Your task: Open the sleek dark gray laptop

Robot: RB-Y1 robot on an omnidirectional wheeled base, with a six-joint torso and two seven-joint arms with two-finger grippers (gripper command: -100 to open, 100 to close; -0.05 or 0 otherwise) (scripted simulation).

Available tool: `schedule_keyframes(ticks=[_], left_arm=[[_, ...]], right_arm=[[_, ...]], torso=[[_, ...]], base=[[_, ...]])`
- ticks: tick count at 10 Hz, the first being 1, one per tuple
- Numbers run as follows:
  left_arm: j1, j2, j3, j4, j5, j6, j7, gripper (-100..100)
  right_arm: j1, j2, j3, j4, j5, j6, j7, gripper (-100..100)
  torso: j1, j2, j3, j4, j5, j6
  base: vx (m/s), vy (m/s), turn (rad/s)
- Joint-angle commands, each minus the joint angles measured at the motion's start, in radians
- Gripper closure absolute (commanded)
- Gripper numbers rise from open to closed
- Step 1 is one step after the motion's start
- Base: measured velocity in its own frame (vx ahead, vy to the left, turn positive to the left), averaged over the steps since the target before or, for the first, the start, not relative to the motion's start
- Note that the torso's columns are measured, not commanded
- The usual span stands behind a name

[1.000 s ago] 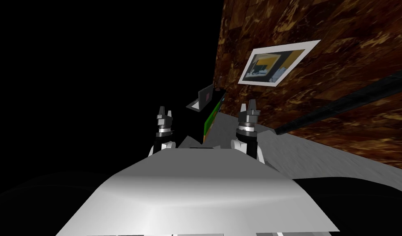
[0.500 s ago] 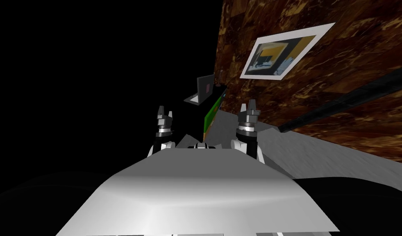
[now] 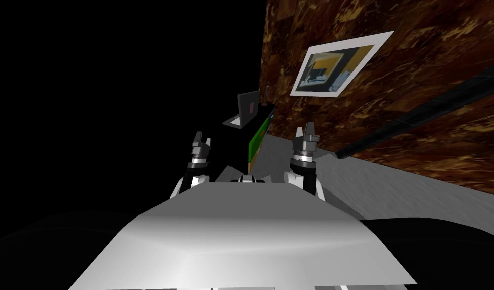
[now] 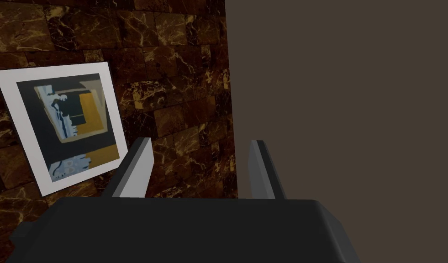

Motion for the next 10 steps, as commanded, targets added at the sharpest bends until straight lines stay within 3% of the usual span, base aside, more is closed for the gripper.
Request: schedule_keyframes(ticks=[1, 2, 7, 8, 9, 10], left_arm=[[0.005, 0.083, 0.032, 0.012, 0.023, 0.032, 0.042, -100], [0.005, 0.091, 0.032, 0.012, 0.023, 0.032, 0.042, -100], [0.009, 0.238, 0.099, 0.028, 0.07, 0.095, 0.122, -100], [0.009, 0.258, 0.099, 0.028, 0.07, 0.095, 0.122, -100], [0.01, 0.294, 0.118, 0.033, 0.083, 0.112, 0.143, -100], [0.01, 0.303, 0.118, 0.033, 0.083, 0.112, 0.143, -100]], right_arm=[[0.0, 0.0, 0.0, 0.0, 0.0, 0.0, 0.0, 0], [0.0, 0.0, 0.0, 0.0, 0.0, 0.0, 0.0, 0], [0.0, 0.0, 0.0, 0.0, 0.0, 0.0, 0.0, 0], [0.0, 0.0, 0.0, 0.0, 0.0, 0.0, 0.0, 0], [0.0, 0.0, 0.0, 0.0, 0.0, 0.0, 0.0, 0], [0.0, 0.0, 0.0, 0.0, 0.0, 0.0, 0.0, 0]], torso=[[0.0, 0.0, 0.0, 0.0, 0.0, 0.0], [0.0, 0.0, 0.0, 0.0, 0.0, 0.0], [0.0, 0.0, 0.0, 0.0, 0.0, 0.0], [0.0, 0.0, 0.0, 0.0, 0.0, 0.0], [0.0, 0.0, 0.0, 0.0, 0.0, 0.0], [0.0, 0.0, 0.0, 0.0, 0.0, 0.0]], base=[[0.0, -0.02, -0.112], [0.001, -0.014, -0.047], [0.002, -0.015, -0.111], [0.001, -0.012, -0.05], [0.002, -0.015, -0.076], [0.001, -0.011, -0.06]])
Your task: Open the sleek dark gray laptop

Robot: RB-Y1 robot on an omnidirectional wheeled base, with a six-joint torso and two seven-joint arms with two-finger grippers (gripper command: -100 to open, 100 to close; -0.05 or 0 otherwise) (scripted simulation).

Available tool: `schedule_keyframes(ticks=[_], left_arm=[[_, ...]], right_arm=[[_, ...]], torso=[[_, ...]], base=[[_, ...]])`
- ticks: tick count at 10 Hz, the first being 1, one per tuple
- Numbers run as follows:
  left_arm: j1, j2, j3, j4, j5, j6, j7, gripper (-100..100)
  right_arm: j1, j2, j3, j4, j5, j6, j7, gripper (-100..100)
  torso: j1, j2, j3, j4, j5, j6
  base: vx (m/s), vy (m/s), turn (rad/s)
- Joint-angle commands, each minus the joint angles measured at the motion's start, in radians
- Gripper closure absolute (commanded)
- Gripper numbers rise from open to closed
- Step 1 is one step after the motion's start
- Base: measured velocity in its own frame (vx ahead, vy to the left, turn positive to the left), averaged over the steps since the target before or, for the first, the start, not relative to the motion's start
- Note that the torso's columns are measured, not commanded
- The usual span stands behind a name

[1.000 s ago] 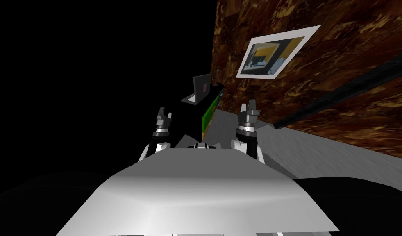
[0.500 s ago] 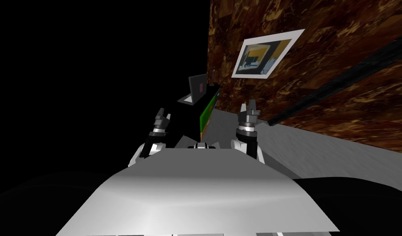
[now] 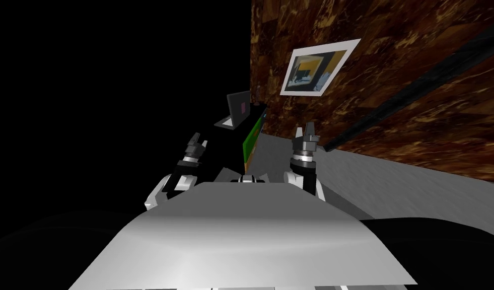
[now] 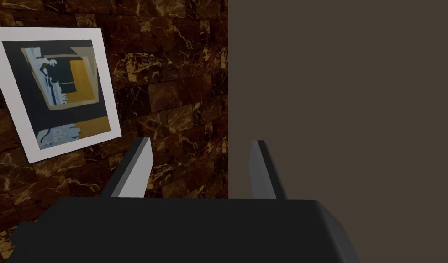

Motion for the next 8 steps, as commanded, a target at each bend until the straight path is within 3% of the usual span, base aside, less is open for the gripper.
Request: schedule_keyframes(ticks=[1, 6, 7, 8], left_arm=[[-0.002, 0.069, 0.027, 0.006, 0.019, 0.032, 0.034, -100], [0.001, 0.209, 0.086, 0.026, 0.06, 0.088, 0.103, -100], [0.001, 0.221, 0.086, 0.026, 0.06, 0.088, 0.103, -100], [0.001, 0.259, 0.106, 0.034, 0.074, 0.108, 0.127, -100]], right_arm=[[0.0, 0.0, 0.0, 0.0, 0.0, 0.0, 0.0, 0], [0.0, 0.0, 0.0, 0.0, 0.0, 0.0, 0.0, 0], [0.0, 0.0, 0.0, 0.0, 0.0, 0.0, 0.0, 0], [0.0, 0.0, 0.0, 0.0, 0.0, 0.0, 0.0, 0]], torso=[[0.0, 0.0, 0.0, 0.0, 0.0, 0.0], [0.0, 0.0, 0.0, 0.0, 0.0, 0.0], [0.0, 0.0, 0.0, 0.0, 0.0, 0.0], [0.0, 0.0, 0.0, 0.0, 0.0, 0.0]], base=[[0.0, -0.015, -0.122], [0.003, -0.016, -0.101], [0.003, -0.01, -0.063], [0.004, -0.012, -0.126]])
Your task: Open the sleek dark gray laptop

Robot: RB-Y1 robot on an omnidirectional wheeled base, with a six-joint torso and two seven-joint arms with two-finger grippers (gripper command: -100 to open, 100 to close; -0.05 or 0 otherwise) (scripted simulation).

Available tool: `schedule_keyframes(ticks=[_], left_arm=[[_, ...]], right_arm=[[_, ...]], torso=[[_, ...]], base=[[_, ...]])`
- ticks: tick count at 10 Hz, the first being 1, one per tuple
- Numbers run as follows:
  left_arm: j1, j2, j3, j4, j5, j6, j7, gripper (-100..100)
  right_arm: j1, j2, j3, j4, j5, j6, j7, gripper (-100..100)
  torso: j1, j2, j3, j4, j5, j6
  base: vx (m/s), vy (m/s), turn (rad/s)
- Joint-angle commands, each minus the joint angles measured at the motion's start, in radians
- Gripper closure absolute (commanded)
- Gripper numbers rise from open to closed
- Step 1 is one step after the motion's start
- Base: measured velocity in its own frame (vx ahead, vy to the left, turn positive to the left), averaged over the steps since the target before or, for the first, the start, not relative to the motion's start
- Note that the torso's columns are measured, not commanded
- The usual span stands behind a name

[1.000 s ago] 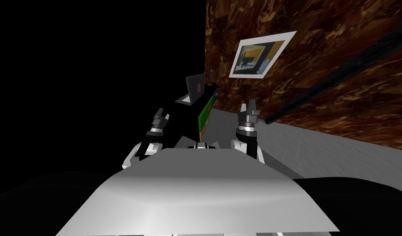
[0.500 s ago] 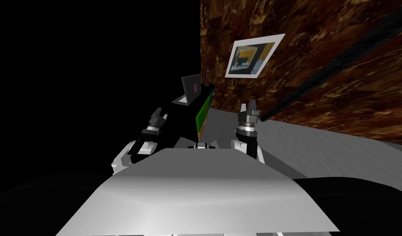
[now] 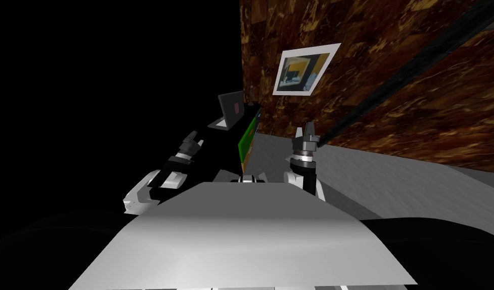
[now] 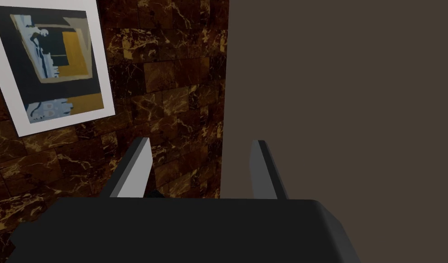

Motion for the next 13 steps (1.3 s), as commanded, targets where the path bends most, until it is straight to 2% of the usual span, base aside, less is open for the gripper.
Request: schedule_keyframes(ticks=[1, 2, 3, 4, 5, 6, 7, 8, 9, 10, 11, 12, 13], left_arm=[[-0.001, 0.063, 0.023, 0.012, 0.016, 0.023, 0.028, -100], [-0.001, 0.101, 0.043, 0.021, 0.031, 0.043, 0.052, -100], [-0.001, 0.114, 0.043, 0.021, 0.031, 0.043, 0.052, -100], [-0.001, 0.153, 0.064, 0.032, 0.045, 0.063, 0.076, -100], [-0.001, 0.165, 0.064, 0.032, 0.045, 0.063, 0.076, -100], [-0.001, 0.204, 0.085, 0.044, 0.059, 0.083, 0.1, -100], [-0.001, 0.217, 0.085, 0.044, 0.059, 0.083, 0.1, -100], [-0.002, 0.255, 0.105, 0.058, 0.073, 0.104, 0.125, -100], [-0.002, 0.27, 0.105, 0.058, 0.073, 0.104, 0.125, -100], [-0.003, 0.306, 0.126, 0.072, 0.088, 0.125, 0.149, -100], [-0.003, 0.322, 0.126, 0.072, 0.088, 0.125, 0.149, -100], [-0.004, 0.358, 0.147, 0.087, 0.102, 0.146, 0.173, -100], [-0.004, 0.374, 0.147, 0.087, 0.102, 0.146, 0.173, -100]], right_arm=[[0.0, 0.0, 0.0, 0.0, 0.0, 0.0, 0.0, 0], [0.0, 0.0, 0.0, 0.0, 0.0, 0.0, 0.0, 0], [0.0, 0.0, 0.0, 0.0, 0.0, 0.0, 0.0, 0], [0.0, 0.0, 0.0, 0.0, 0.0, 0.0, 0.0, 0], [0.0, 0.0, 0.0, 0.0, 0.0, 0.0, 0.0, 0], [0.0, 0.0, 0.0, 0.0, 0.0, 0.0, 0.0, 0], [0.0, 0.0, 0.0, 0.0, 0.0, 0.0, 0.0, 0], [0.0, 0.0, 0.0, 0.0, 0.0, 0.0, 0.0, 0], [0.0, 0.0, 0.0, 0.0, 0.0, 0.0, 0.0, 0], [0.0, 0.0, 0.0, 0.0, 0.0, 0.0, 0.0, 0], [0.0, 0.0, 0.0, 0.0, 0.0, 0.0, 0.0, 0], [0.0, 0.0, 0.0, 0.0, 0.0, 0.0, 0.0, 0], [0.0, 0.0, 0.0, 0.0, 0.0, 0.0, 0.0, 0]], torso=[[0.0, 0.0, 0.0, 0.0, 0.0, 0.0], [0.0, 0.0, 0.0, 0.0, 0.0, 0.0], [0.0, 0.0, 0.0, 0.0, 0.0, 0.0], [0.0, 0.0, 0.0, 0.0, 0.0, 0.0], [0.0, 0.0, 0.0, 0.0, 0.0, 0.0], [0.0, 0.0, 0.0, 0.0, 0.0, 0.0], [0.0, 0.0, 0.0, 0.0, 0.0, 0.0], [0.0, 0.0, 0.0, 0.0, 0.0, 0.0], [0.0, 0.0, 0.0, 0.0, 0.0, 0.0], [0.0, 0.0, 0.0, 0.0, 0.0, 0.0], [0.0, 0.0, 0.0, 0.0, 0.0, 0.0], [0.0, 0.0, 0.0, 0.0, 0.0, 0.0], [0.0, 0.0, 0.0, 0.0, 0.0, 0.0]], base=[[0.003, -0.01, -0.06], [0.004, -0.017, -0.12], [0.002, -0.013, -0.057], [0.004, -0.017, -0.114], [0.004, -0.012, -0.065], [0.001, -0.014, -0.104], [0.001, -0.012, -0.07], [0.005, -0.016, -0.129], [0.006, -0.012, -0.053], [0.007, -0.017, -0.104], [0.004, -0.012, -0.062], [0.005, -0.014, -0.115], [0.003, -0.01, -0.076]])
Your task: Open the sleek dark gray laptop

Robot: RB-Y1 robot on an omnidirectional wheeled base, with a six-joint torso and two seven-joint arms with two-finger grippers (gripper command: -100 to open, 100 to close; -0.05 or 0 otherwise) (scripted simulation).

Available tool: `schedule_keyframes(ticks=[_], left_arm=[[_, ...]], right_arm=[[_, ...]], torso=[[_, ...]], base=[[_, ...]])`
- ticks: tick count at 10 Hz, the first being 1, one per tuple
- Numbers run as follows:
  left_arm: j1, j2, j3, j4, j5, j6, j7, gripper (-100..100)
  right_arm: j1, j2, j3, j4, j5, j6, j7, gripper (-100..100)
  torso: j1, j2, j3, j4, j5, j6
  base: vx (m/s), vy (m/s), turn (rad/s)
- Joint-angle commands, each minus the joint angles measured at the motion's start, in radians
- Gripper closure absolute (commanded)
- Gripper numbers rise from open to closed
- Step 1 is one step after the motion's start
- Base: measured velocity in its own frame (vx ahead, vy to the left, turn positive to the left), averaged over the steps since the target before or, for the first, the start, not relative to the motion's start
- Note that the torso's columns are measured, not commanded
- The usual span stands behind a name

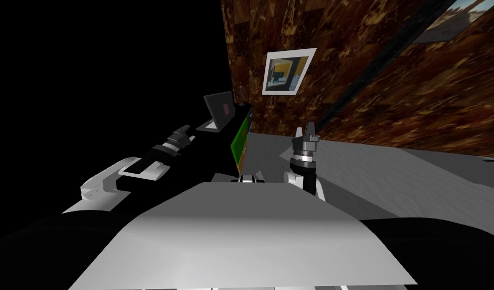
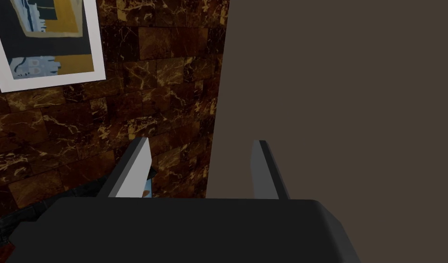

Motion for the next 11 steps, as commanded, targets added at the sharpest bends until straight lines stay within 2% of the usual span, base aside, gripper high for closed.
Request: schedule_keyframes(ticks=[1, 2, 3, 4, 5, 6, 8, 9, 10, 11], left_arm=[[-0.001, 0.073, 0.035, 0.011, 0.021, 0.044, 0.038, -100], [-0.001, 0.086, 0.035, 0.011, 0.021, 0.044, 0.038, -100], [-0.002, 0.122, 0.055, 0.027, 0.035, 0.065, 0.062, -100], [-0.002, 0.138, 0.055, 0.027, 0.035, 0.065, 0.062, -100], [-0.004, 0.179, 0.075, 0.044, 0.049, 0.085, 0.085, -100], [-0.004, 0.188, 0.075, 0.044, 0.049, 0.085, 0.085, -100], [-0.007, 0.261, 0.113, 0.077, 0.075, 0.125, 0.13, -100], [-0.007, 0.284, 0.113, 0.077, 0.075, 0.125, 0.13, -100], [-0.008, 0.315, 0.131, 0.092, 0.088, 0.143, 0.151, -100], [-0.008, 0.329, 0.131, 0.092, 0.088, 0.143, 0.151, -100]], right_arm=[[0.0, 0.0, 0.0, 0.0, 0.0, 0.0, 0.0, 0], [0.0, 0.0, 0.0, 0.0, 0.0, 0.0, 0.0, 0], [0.0, 0.0, 0.0, 0.0, 0.0, 0.0, 0.0, 0], [0.0, 0.0, 0.0, 0.0, 0.0, 0.0, 0.0, 0], [0.0, 0.0, 0.0, 0.0, 0.0, 0.0, 0.0, 0], [0.0, 0.0, 0.0, 0.0, 0.0, 0.0, 0.0, 0], [0.0, 0.0, 0.0, 0.0, 0.0, 0.0, 0.0, 0], [0.0, 0.0, 0.0, 0.0, 0.0, 0.0, 0.0, 0], [0.0, 0.0, 0.0, 0.0, 0.0, 0.0, 0.0, 0], [0.0, 0.0, 0.0, 0.0, 0.0, 0.0, 0.0, 0]], torso=[[0.0, 0.0, 0.0, 0.0, 0.0, -0.001], [0.0, 0.0, 0.0, 0.0, 0.0, 0.0], [0.0, 0.0, 0.0, 0.0, 0.0, -0.001], [0.0, 0.0, 0.0, 0.0, 0.0, 0.0], [0.0, 0.0, 0.0, 0.0, 0.0, -0.001], [0.0, 0.0, 0.0, 0.0, 0.0, 0.0], [0.0, 0.0, 0.0, 0.0, 0.0, 0.0], [-0.001, 0.0, 0.0, 0.0, 0.0, 0.0], [0.0, 0.0, 0.0, 0.0, 0.0, -0.001], [0.0, 0.0, 0.0, 0.0, 0.0, 0.0]], base=[[0.005, -0.014, -0.118], [0.004, -0.012, -0.054], [0.005, -0.017, -0.102], [0.004, -0.011, -0.067], [0.005, -0.014, -0.105], [0.005, -0.011, -0.065], [0.008, -0.017, -0.14], [0.008, -0.013, -0.054], [0.008, -0.014, -0.079], [0.004, -0.01, -0.06]])
